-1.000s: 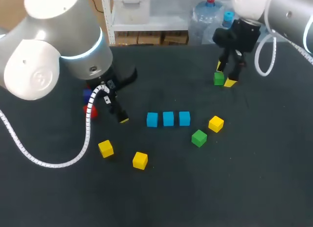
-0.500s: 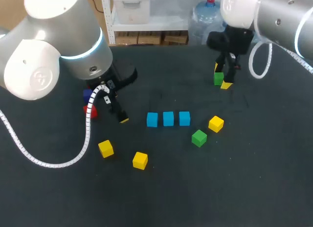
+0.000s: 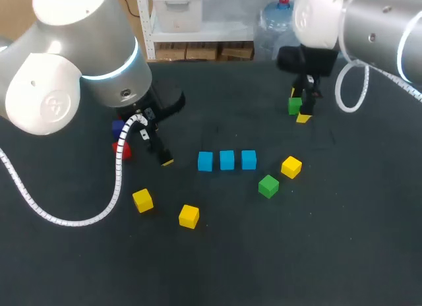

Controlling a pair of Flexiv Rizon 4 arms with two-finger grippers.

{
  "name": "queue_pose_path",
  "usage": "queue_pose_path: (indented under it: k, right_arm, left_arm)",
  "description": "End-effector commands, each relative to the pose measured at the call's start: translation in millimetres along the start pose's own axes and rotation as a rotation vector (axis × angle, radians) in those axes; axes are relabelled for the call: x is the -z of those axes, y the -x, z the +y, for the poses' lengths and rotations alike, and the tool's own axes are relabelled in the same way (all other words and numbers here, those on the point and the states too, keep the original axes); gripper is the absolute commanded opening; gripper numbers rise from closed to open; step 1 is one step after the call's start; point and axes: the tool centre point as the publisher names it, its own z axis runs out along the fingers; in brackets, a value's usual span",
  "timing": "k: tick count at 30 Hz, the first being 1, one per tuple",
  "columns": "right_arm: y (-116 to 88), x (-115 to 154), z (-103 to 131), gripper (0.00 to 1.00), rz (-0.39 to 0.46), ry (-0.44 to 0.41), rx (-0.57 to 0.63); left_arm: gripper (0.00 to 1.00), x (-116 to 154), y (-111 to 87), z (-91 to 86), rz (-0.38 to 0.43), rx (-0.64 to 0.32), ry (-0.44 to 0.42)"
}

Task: Place the blue cubes, place green cubes on the blue cubes, place the yellow cubes on the green cubes, then place the red cubes on the yellow cubes, and place purple cube on the red cubes.

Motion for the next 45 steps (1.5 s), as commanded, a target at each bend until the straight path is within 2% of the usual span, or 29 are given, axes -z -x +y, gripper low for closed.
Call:
queue_pose_path:
  k: [1, 12, 14, 16, 17, 23, 24, 26, 30, 33, 34, 35, 36, 39, 41, 42, 45]
  right_arm:
    - [-2, 0, 7, 1.0, -0.002, -0.066, 0.004]
    - [0, -7, 4, 1.0, 0.006, -0.053, 0.018]
    - [1, -8, 4, 0.91, 0.005, -0.051, 0.019]
    - [1, -8, 4, 0.58, 0.005, -0.049, 0.019]
    - [1, -9, 4, 0.49, 0.004, -0.048, 0.019]
    - [-2, -8, 4, 0.51, -0.006, -0.051, 0.008]
    - [-2, -8, 4, 0.67, -0.007, -0.051, 0.009]
    - [-2, -8, 4, 0.64, -0.005, -0.052, 0.009]
    - [-2, -8, 5, 0.49, -0.003, -0.051, 0.009]
    - [-2, -12, 5, 0.5, 0.001, -0.043, 0.008]
    - [-2, -13, 6, 0.67, 0.003, -0.042, 0.009]
    - [-2, -14, 7, 0.73, 0.007, -0.041, 0.013]
    - [-1, -14, 7, 0.72, 0.016, -0.045, 0.012]
    - [-2, -12, 9, 0.4, 0.017, -0.064, 0.008]
    - [-2, -10, 11, 0.06, 0.016, -0.071, 0.006]
    - [-3, -10, 12, 0.0, 0.015, -0.076, 0.005]
    - [-3, -9, 15, 0.0, 0.018, -0.082, 0.006]
  left_arm:
    - [1.0, 0, -0.8, 0.6, -0.003, -0.002, -0.003]
    - [1.0, 0, -0.8, 0.6, -0.003, -0.002, -0.003]
    - [1.0, 0, -0.8, 0.6, -0.003, -0.002, -0.003]
    - [1.0, 0, -0.8, 0.6, -0.003, -0.002, -0.003]
    - [1.0, 0, -0.8, 0.6, -0.003, -0.002, -0.003]
    - [1.0, 0, -0.8, 0.6, -0.003, -0.002, -0.003]
    - [1.0, 0, -0.8, 0.6, -0.003, -0.002, -0.003]
    - [1.0, 0, -0.8, 0.6, -0.003, -0.002, -0.003]
    - [1.0, 0, -0.8, 0.6, -0.003, -0.002, -0.003]
    - [1.0, 0, -0.8, 0.6, -0.003, -0.002, -0.003]
    - [1.0, 0, -0.8, 0.6, -0.003, -0.002, -0.003]
    - [1.0, 0, -0.8, 0.6, -0.003, -0.002, -0.003]
    - [1.0, 0, -0.8, 0.6, -0.003, -0.002, -0.003]
    - [1.0, 0, -0.8, 0.6, -0.003, -0.002, -0.003]
    - [1.0, 0, -0.8, 0.6, -0.003, -0.002, -0.003]
    - [1.0, 0, -0.8, 0.6, -0.003, -0.002, -0.003]
    - [1.0, 0, -0.8, 0.6, -0.003, -0.002, -0.003]
